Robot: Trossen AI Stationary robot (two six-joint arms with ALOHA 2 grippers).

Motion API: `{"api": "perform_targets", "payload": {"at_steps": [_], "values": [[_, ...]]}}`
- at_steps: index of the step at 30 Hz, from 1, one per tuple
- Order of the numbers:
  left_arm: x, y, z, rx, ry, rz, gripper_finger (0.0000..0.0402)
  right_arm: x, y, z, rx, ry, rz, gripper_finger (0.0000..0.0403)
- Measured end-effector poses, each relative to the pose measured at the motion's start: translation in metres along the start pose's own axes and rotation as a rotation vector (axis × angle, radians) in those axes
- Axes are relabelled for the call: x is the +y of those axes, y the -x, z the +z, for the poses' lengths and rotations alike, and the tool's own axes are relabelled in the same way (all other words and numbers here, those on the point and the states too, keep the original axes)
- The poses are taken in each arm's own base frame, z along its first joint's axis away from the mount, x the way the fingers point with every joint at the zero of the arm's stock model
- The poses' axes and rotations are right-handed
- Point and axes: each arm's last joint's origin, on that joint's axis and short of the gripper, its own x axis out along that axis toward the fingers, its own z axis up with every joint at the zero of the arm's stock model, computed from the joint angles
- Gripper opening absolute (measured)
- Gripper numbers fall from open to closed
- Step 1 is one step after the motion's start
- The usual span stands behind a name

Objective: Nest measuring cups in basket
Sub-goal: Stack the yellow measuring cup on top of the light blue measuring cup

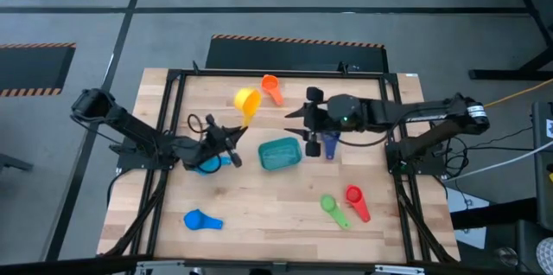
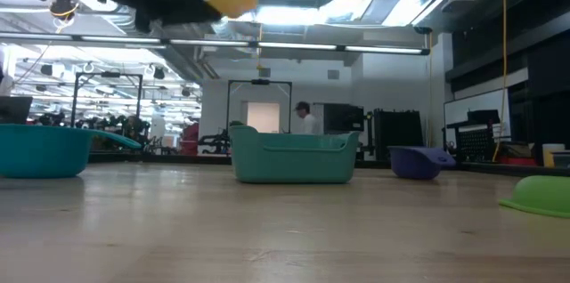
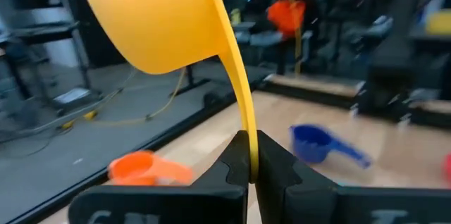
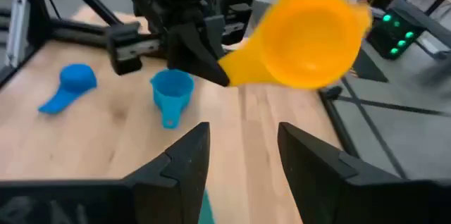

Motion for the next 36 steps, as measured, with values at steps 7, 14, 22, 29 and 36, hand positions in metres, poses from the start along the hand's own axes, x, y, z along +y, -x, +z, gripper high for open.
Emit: {"api": "perform_targets", "payload": {"at_steps": [7, 14, 22, 29, 36], "values": [[-0.010, 0.016, 0.014, -0.090, 0.001, -0.078, 0.0000, -0.002, -0.021, -0.024, -0.214, -0.070, 0.040, 0.0174], [-0.015, 0.022, 0.022, -0.164, -0.012, -0.215, 0.0000, 0.004, -0.032, -0.041, -0.384, -0.169, 0.120, 0.0174], [-0.018, 0.024, 0.026, -0.240, -0.074, -0.344, 0.0000, 0.012, -0.056, -0.047, -0.520, -0.264, 0.239, 0.0174], [-0.019, 0.024, 0.027, -0.260, -0.098, -0.376, 0.0000, 0.019, -0.080, -0.059, -0.595, -0.324, 0.309, 0.0174], [-0.019, 0.024, 0.027, -0.261, -0.104, -0.376, 0.0000, 0.029, -0.103, -0.053, -0.618, -0.325, 0.384, 0.0174]]}}
